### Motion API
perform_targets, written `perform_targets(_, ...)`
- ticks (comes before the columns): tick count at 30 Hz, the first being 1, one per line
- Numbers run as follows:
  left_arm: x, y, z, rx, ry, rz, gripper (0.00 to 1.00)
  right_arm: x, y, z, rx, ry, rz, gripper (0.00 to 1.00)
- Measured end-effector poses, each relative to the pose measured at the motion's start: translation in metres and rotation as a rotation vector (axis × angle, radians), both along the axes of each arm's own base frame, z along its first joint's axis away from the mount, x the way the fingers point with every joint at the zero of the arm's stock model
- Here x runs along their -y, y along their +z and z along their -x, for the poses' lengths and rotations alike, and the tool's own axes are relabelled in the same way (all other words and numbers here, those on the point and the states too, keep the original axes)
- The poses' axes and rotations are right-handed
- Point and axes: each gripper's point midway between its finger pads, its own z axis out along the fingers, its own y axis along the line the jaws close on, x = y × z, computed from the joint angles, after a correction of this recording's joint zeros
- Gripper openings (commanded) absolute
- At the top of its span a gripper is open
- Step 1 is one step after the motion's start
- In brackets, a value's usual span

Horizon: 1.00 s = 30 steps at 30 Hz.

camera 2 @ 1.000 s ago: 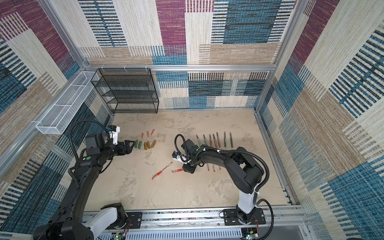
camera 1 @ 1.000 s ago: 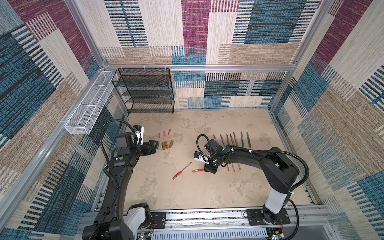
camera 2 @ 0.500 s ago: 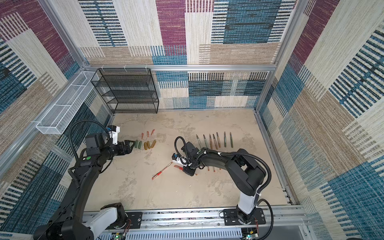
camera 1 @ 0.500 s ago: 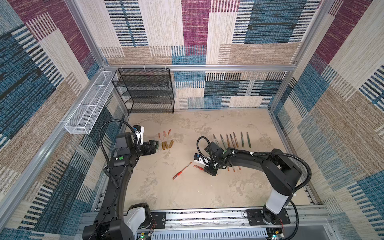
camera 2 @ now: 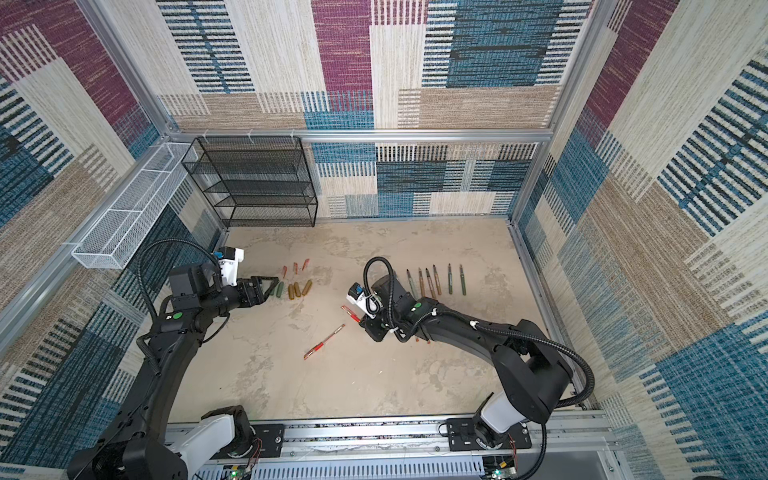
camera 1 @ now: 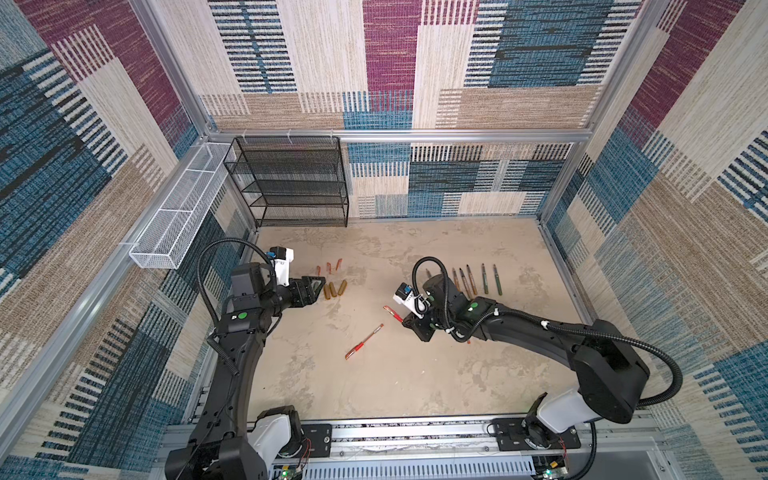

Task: Open the pen caps
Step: 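Raise the red gel pen toward the left gripper while the left gripper reaches its cap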

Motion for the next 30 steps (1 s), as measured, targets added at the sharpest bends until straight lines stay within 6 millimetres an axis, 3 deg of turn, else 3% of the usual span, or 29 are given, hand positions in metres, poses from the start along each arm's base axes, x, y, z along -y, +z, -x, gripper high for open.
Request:
perform_targets(8, 0.039, 0.004, 0.011, -0.023, -0.156, 0.181, 0.73, -0.048, 0.052, 0.002, 0.002, -0.084, -0.26, 0.0)
perform_targets(14, 0.067, 0.006, 0.018, -0.054, -0.251, 0.241, 0.65, -0.081, 0.076, 0.007, 0.014, -0.117, -0.358, 0.0)
perform_targets(19, 0.082, 0.004, 0.021, -0.073, -0.294, 0.249, 0.57, -0.099, 0.078, 0.012, 0.016, -0.124, -0.381, 0.0)
perform_targets(24, 0.086, -0.002, 0.022, -0.094, -0.299, 0.254, 0.33, -0.105, 0.079, 0.011, 0.024, -0.138, -0.39, 0.0)
perform_targets(30, 0.089, -0.005, 0.024, -0.109, -0.302, 0.259, 0.18, -0.109, 0.079, 0.011, 0.024, -0.134, -0.397, 0.0)
